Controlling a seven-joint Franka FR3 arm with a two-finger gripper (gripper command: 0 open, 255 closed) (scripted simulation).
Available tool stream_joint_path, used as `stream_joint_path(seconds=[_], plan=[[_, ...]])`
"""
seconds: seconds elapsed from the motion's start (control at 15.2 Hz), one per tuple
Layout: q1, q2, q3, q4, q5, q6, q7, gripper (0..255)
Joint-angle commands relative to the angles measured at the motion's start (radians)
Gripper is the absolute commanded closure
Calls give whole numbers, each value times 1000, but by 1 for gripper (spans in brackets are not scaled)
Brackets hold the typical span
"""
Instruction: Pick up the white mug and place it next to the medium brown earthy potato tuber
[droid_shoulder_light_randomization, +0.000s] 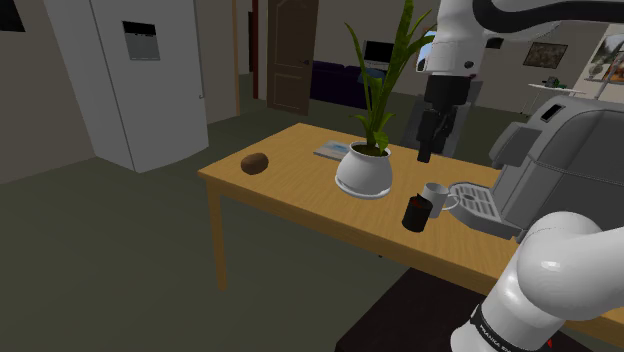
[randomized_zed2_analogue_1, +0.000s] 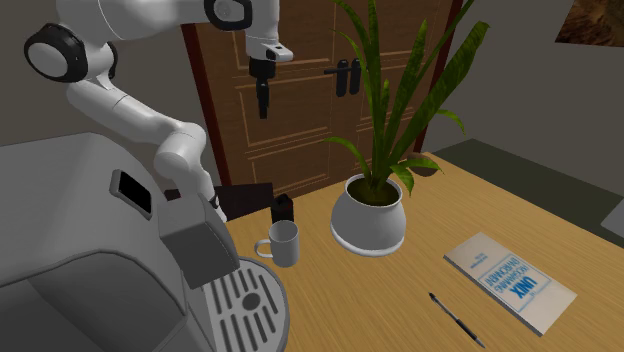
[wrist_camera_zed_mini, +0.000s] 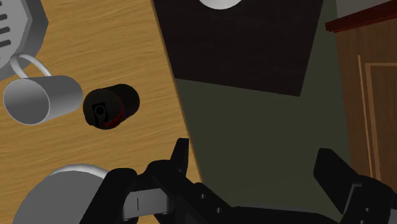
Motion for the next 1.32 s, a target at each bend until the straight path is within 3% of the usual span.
stream_joint_path(seconds=[0.0, 0.66, 1.25], plan=[[0, 0, 0, 0, 0, 0, 0, 0], [-101, -9, -169, -205, -153, 264, -137, 0], [-196, 117, -347, -289, -275, 549, -257, 0]])
